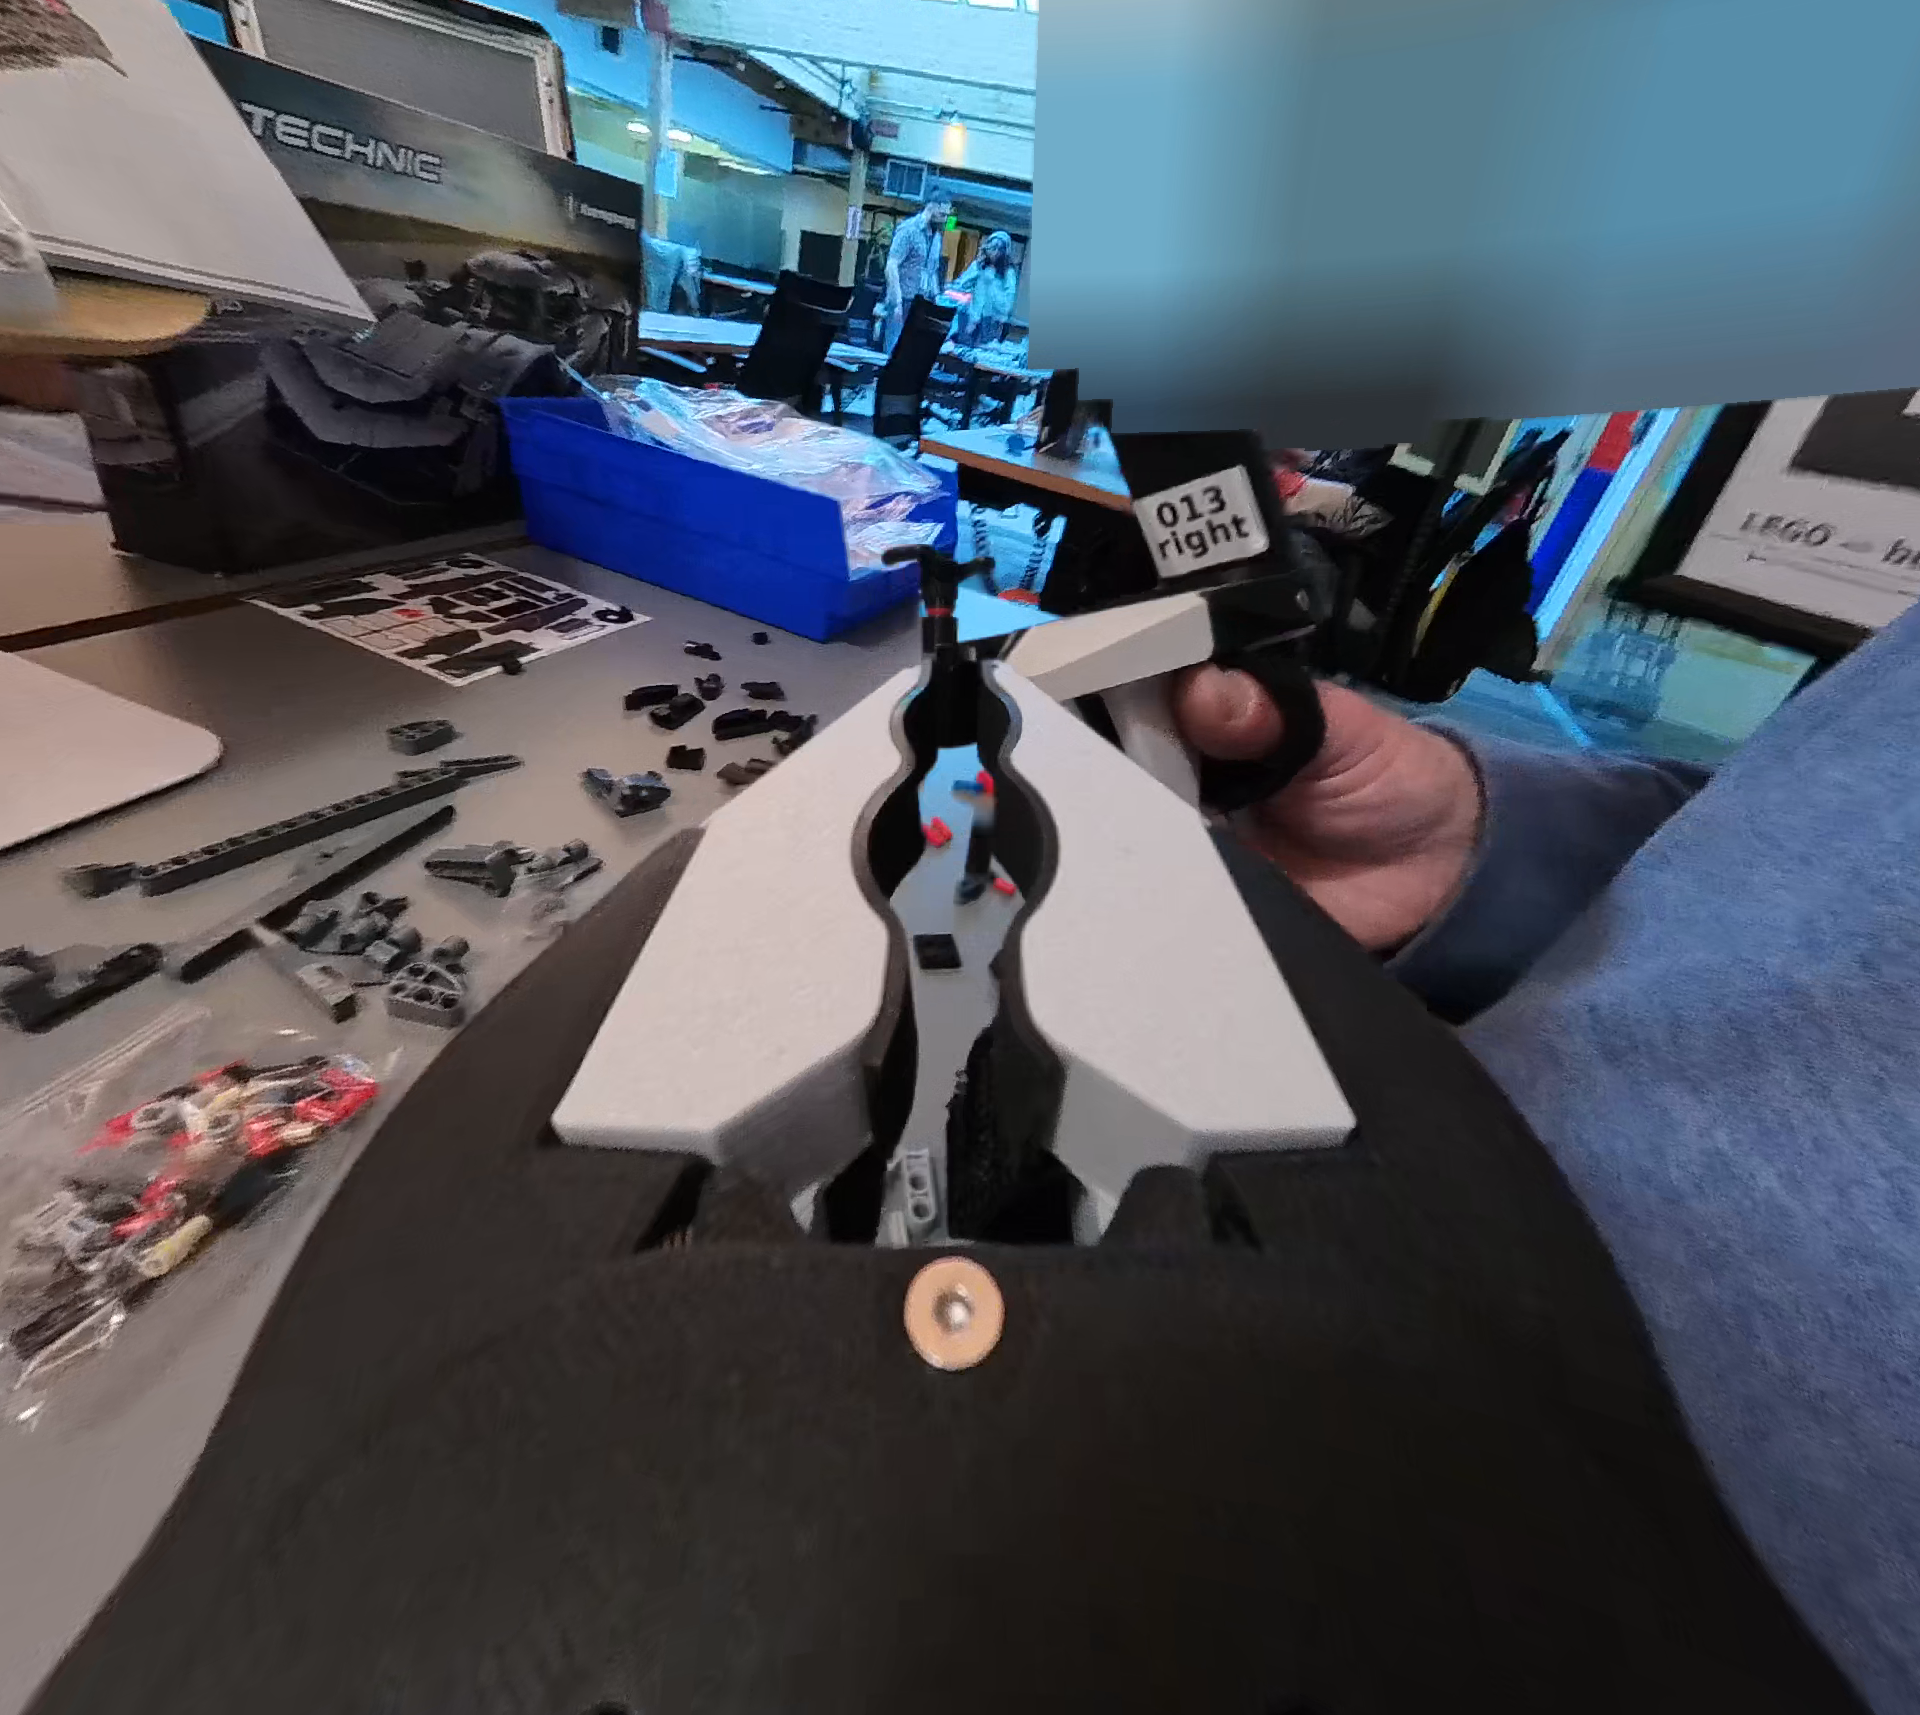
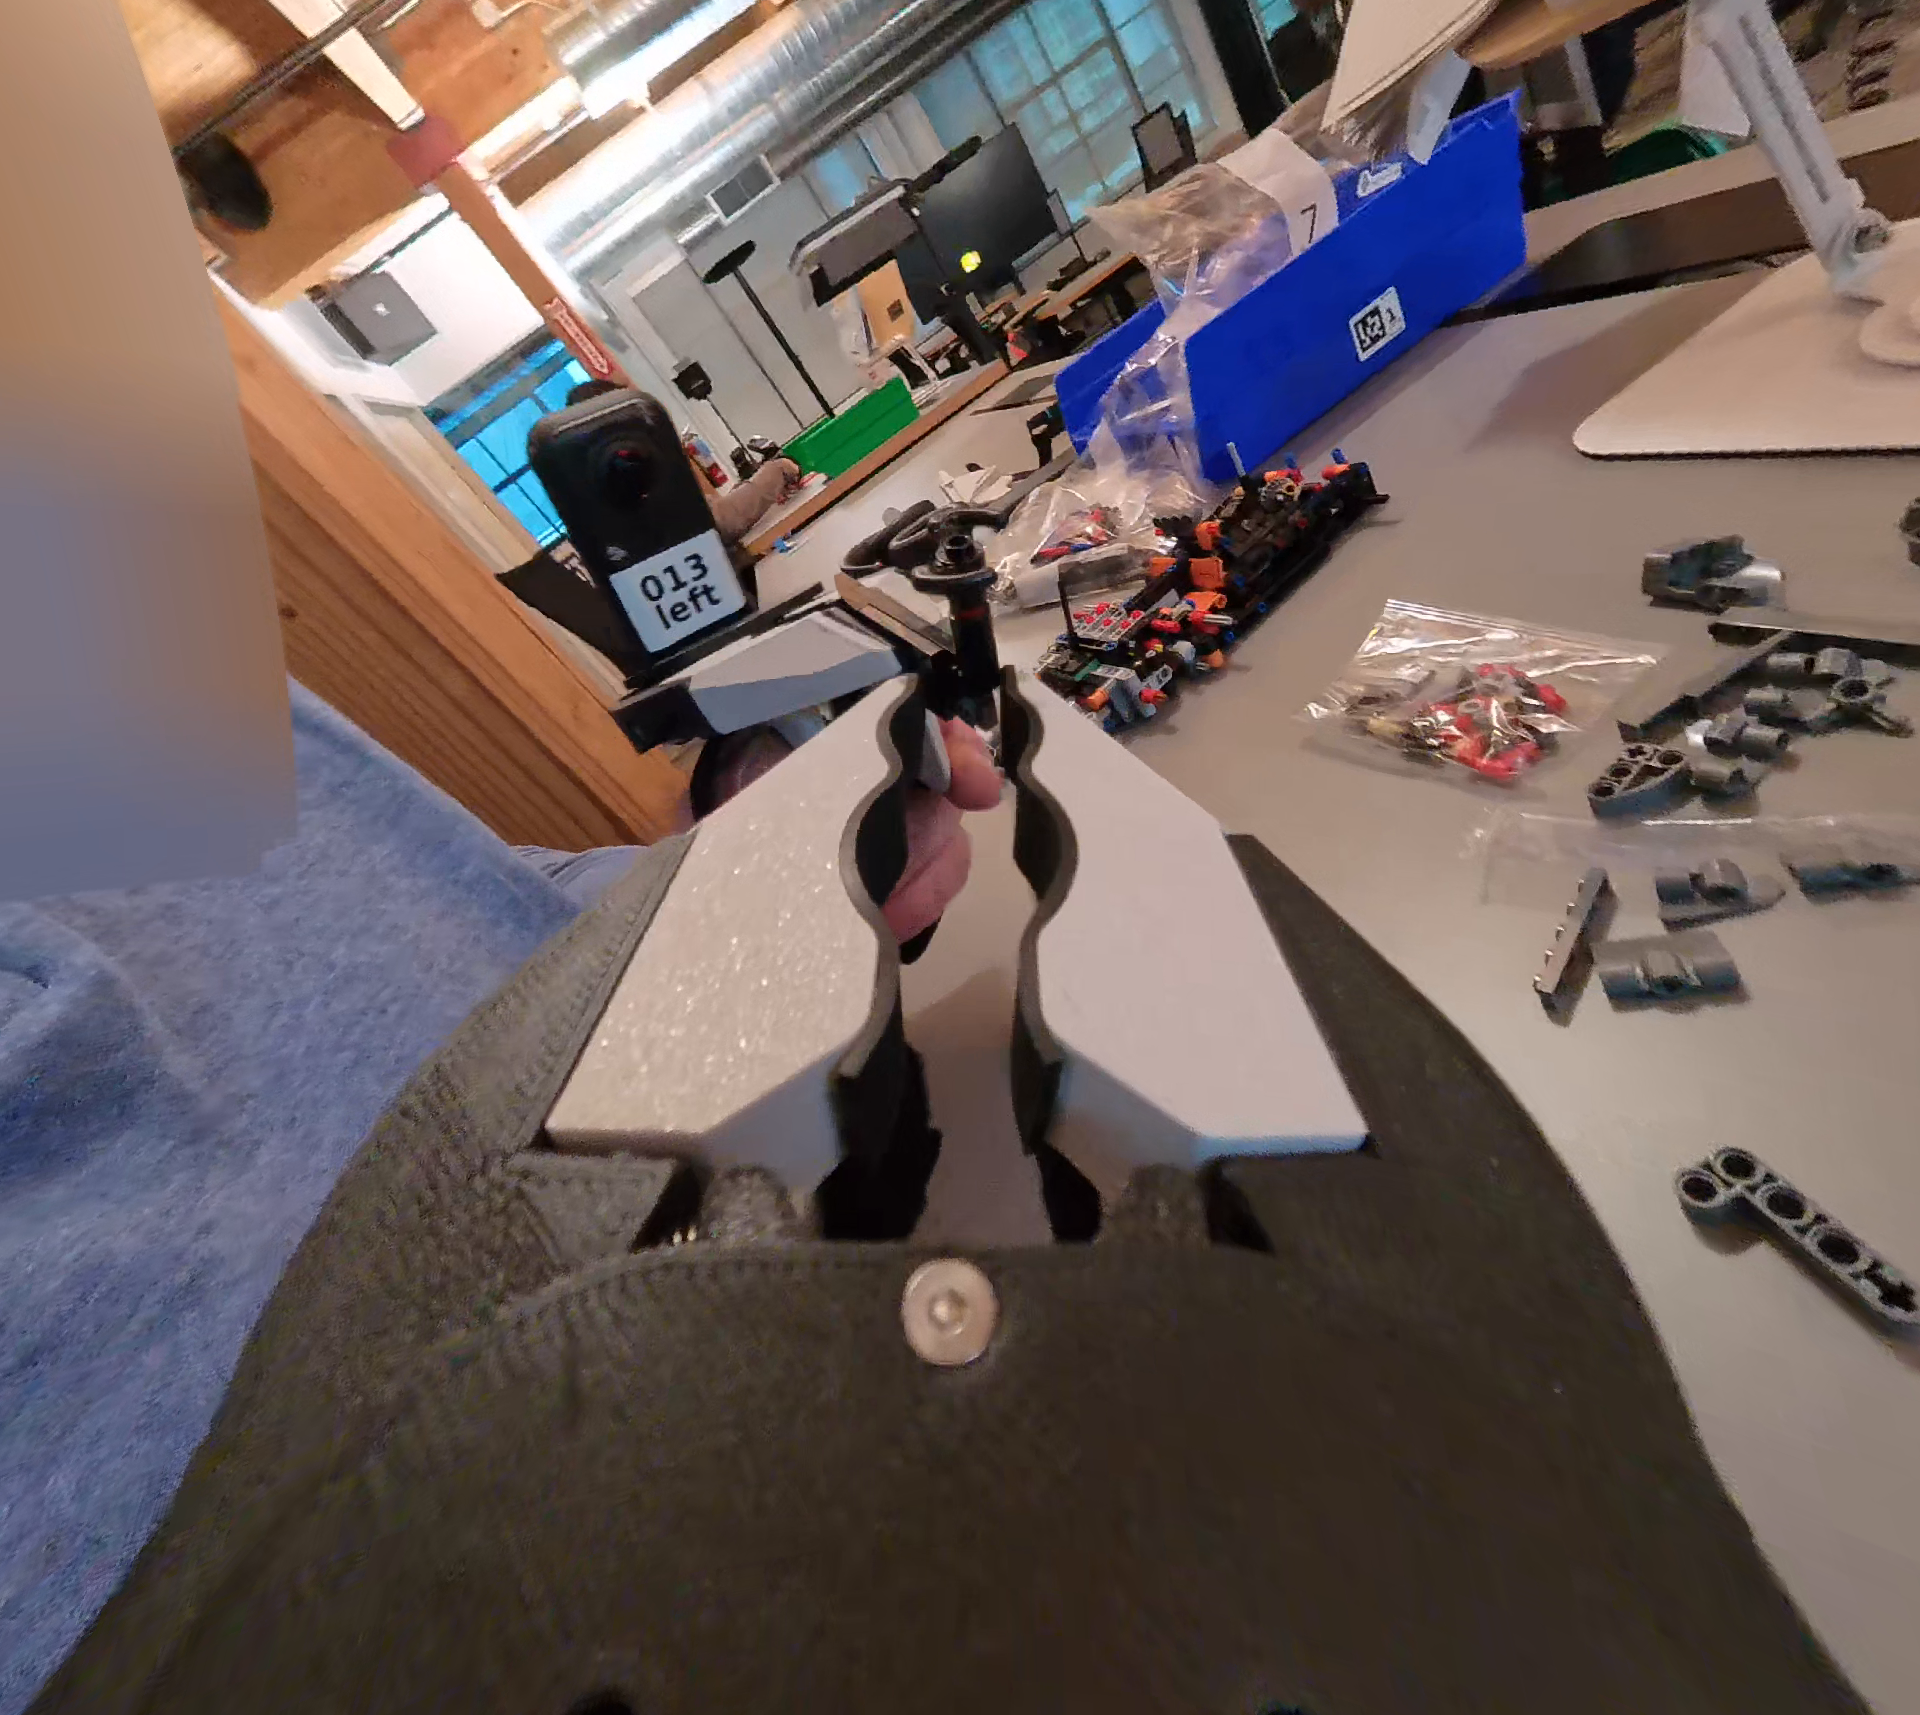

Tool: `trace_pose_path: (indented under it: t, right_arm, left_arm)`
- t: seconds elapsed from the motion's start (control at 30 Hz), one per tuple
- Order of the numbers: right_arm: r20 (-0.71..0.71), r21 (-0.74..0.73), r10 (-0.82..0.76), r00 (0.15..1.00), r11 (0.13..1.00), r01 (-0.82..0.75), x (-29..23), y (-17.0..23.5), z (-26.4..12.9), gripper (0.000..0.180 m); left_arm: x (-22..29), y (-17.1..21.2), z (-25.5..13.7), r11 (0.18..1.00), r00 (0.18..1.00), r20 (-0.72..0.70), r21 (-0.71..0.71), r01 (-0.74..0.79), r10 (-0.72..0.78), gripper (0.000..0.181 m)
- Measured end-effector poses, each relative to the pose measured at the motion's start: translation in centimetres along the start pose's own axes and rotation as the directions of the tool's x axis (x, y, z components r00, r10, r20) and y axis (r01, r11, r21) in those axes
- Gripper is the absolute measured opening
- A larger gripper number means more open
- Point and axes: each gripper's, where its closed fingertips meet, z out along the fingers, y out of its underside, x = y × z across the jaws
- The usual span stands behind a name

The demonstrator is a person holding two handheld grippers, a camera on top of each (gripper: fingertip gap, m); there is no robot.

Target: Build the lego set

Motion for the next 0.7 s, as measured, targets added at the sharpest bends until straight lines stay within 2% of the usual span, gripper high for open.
trace_pose_path:
  t: [0.2, 0.33, 0.5, 0.6, 0.7]
  right_arm:
    - [0.012, -0.018, -0.023, 1.0, 1.0, 0.024, -0.1, 0.0, 0.0, 0.009]
    - [-0.01, -0.072, -0.031, 0.999, 0.997, 0.03, 0.8, 0.3, -0.6, 0.012]
    - [-0.01, -0.318, -0.124, 0.992, 0.941, 0.114, 0.4, 4.3, -1.7, 0.015]
    - [0.04, -0.506, -0.169, 0.985, 0.847, 0.165, -0.5, 8.6, -2.1, 0.016]
    - [0.061, -0.635, -0.222, 0.973, 0.744, 0.209, -0.8, 12.4, -2.6, 0.019]
  left_arm:
    - [-0.1, -0.2, -0.2, 0.997, 0.996, -0.058, 0.013, 0.072, -0.071, 0.004]
    - [-1.1, 0.2, -0.3, 0.993, 0.992, -0.046, 0.001, 0.117, -0.117, 0.004]
    - [-1.9, 1.2, -1.7, 0.988, 0.988, -0.015, -0.043, 0.151, -0.152, 0.004]
    - [-2.4, 2.2, -2.8, 0.98, 0.983, 0.012, -0.076, 0.185, -0.185, 0.004]
    - [-2.5, 2.8, -4.0, 0.975, 0.982, 0.041, -0.118, 0.19, -0.186, 0.004]
